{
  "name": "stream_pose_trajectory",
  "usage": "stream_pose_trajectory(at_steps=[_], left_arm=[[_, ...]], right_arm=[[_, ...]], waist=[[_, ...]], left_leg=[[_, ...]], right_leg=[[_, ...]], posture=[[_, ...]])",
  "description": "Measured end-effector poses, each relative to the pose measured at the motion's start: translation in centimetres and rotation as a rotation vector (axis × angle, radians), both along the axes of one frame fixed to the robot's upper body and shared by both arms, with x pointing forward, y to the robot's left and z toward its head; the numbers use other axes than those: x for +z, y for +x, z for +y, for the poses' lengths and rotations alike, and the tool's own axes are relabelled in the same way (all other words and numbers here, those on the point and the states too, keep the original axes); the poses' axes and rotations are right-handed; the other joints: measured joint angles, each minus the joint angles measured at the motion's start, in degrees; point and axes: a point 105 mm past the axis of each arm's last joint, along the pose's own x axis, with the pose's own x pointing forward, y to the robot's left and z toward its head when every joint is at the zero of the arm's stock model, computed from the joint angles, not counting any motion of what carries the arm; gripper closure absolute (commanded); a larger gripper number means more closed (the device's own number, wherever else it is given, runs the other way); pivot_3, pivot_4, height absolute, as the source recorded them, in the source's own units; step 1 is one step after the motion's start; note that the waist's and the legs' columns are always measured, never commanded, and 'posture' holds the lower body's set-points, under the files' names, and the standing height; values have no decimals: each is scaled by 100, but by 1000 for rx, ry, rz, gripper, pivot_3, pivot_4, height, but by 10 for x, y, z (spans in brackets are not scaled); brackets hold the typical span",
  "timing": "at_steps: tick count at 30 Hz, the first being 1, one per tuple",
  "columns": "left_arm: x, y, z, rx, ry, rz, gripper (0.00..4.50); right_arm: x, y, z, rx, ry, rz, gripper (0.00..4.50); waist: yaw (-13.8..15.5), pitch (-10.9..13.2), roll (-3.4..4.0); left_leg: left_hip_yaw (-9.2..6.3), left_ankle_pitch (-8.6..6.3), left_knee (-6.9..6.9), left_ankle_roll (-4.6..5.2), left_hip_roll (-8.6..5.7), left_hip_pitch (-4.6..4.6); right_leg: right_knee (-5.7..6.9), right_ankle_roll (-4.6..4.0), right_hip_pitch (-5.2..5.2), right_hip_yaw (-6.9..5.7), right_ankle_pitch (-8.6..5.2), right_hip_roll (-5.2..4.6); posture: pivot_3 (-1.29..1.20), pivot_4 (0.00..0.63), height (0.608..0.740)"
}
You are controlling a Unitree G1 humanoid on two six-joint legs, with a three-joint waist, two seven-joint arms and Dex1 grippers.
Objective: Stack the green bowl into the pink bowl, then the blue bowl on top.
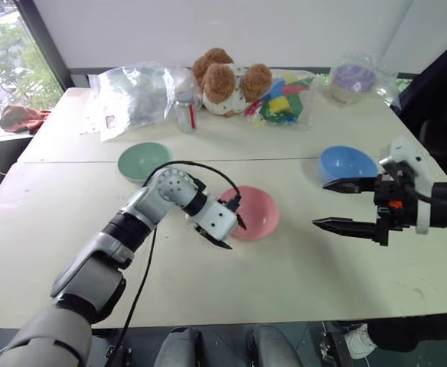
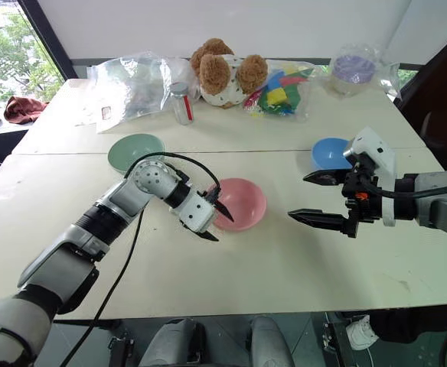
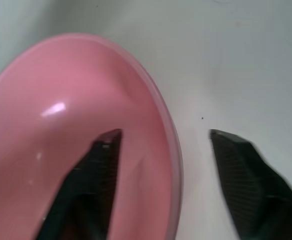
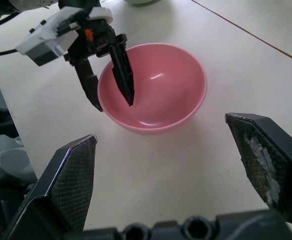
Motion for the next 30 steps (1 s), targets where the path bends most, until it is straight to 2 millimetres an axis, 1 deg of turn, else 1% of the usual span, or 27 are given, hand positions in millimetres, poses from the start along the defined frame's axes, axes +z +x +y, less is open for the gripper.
stream_pose_trajectory(at_steps=[1, 3, 5, 6, 7, 9, 10, 11, 12, 13, 14, 15, 17, 18, 20, 22, 25, 29, 30], left_arm=[[2, -1, 0, -7, 1, 0, 151], [7, -3, 2, -7, -9, 9, 151], [21, 0, 4, 41, -64, 43, 151], [34, 4, 7, 83, -99, 64, 151], [52, 9, 11, 127, -130, 70, 151], [92, 19, 22, 209, -211, 35, 151], [111, 24, 32, 266, -258, 15, 151], [123, 28, 45, 327, -298, 6, 151], [126, 32, 55, 373, -314, 6, 151], [124, 36, 72, 445, -323, 8, 151], [117, 41, 83, 501, -317, 20, 151], [107, 45, 96, 557, -303, 37, 151], [85, 55, 128, 690, -260, 56, 151], [79, 59, 143, 746, -241, 48, 151], [71, 66, 168, 834, -212, 7, 151], [65, 73, 188, 912, -196, -20, 151], [50, 79, 203, 979, -173, -33, 151], [24, 82, 212, 1036, -145, -4, 151], [17, 83, 211, 1046, -137, 8, 373]], right_arm=[[0, 0, 0, -1, 0, -4, 0], [1, 1, 0, 1, -1, -10, 0], [1, 2, 2, 10, 0, -16, 0], [1, 3, 3, 17, 1, -21, 0], [1, 4, 4, 23, 2, -22, 0], [0, 7, 6, 32, 4, -23, 0], [0, 9, 8, 39, 7, -26, 0], [0, 10, 9, 45, 8, -31, 0], [1, 11, 9, 48, 12, -32, 0], [2, 13, 12, 57, 23, -36, 0], [3, 14, 12, 62, 27, -38, 0], [3, 15, 13, 67, 30, -39, 0], [3, 17, 15, 81, 31, -44, 0], [1, 18, 15, 82, 29, -38, 0], [0, 20, 15, 85, 26, -35, 0], [-1, 22, 15, 89, 20, -35, 0], [0, 22, 16, 95, 17, -41, 0], [0, 22, 16, 94, 15, -42, 0], [0, 22, 16, 94, 14, -43, 0]], waist=[[8, 0, 0], [16, 0, 0], [11, 0, 0], [9, 1, -2], [7, 4, -6], [-1, 2, -4], [-24, -1, 1], [-43, -5, 9], [-53, -7, 12], [-91, -8, 14], [-104, -8, 14], [-110, -8, 13], [-128, -6, 10], [-122, -4, 7], [-102, -4, 6], [-63, -4, 6], [-9, -4, 6], [27, -4, 6], [28, -4, 6]], left_leg=[[0, 0, 0, 0, 0, 0], [-1, 0, 0, 0, 0, 0], [-1, 0, 0, 0, 0, 0], [-2, 0, 2, 0, 1, -1], [-5, 1, 4, 0, 2, -2], [-5, 1, 3, 0, 2, -1], [-4, 0, 2, 0, 2, 1], [-3, 0, 0, 1, 2, 3], [-4, 0, -1, 1, 2, 3], [-5, 0, -3, 1, 2, 4], [-8, 1, -3, -1, 3, 4], [-8, 1, -2, -2, 4, 4], [-6, 2, 0, -2, 3, 3], [-6, 2, 1, -2, 4, 2], [-5, 2, 1, -2, 1, 1], [-6, 1, 1, -1, 0, -2], [-2, 0, 1, 1, -1, -3], [0, 0, 1, 1, -1, -6], [1, 0, 2, 1, -1, -6]], right_leg=[[0, 0, 0, 0, 0, 0], [0, 0, 0, -1, 0, 0], [0, 0, 0, -1, 0, 0], [1, 0, -1, -2, 0, 1], [2, 0, -1, -4, 0, 4], [2, 1, -1, -4, 0, 4], [2, 1, 0, -3, 0, 4], [2, 2, 0, -3, 0, 4], [2, 2, 0, -4, 0, 5], [3, 2, 0, -4, 0, 5], [4, 2, 0, -6, 0, 5], [5, 2, -1, -6, 0, 5], [7, 2, -1, -7, 0, 5], [7, 2, -1, -9, 0, 5], [7, 2, -2, -13, 0, 1], [3, 2, -2, -17, 0, -1], [0, 2, -2, -17, 0, -3], [-1, 2, -4, -18, 0, -4], [-1, 2, -4, -18, 0, -5]], posture=[[0, 150, 740], [0, 150, 740], [0, 150, 740], [0, 150, 740], [0, 150, 740], [0, 150, 740], [0, 150, 740], [0, 150, 740], [0, 150, 740], [0, 150, 740], [0, 150, 740], [0, 150, 740], [0, 150, 740], [0, 150, 740], [0, 150, 740], [0, 150, 740], [0, 150, 740], [0, 150, 740], [0, 150, 740]])
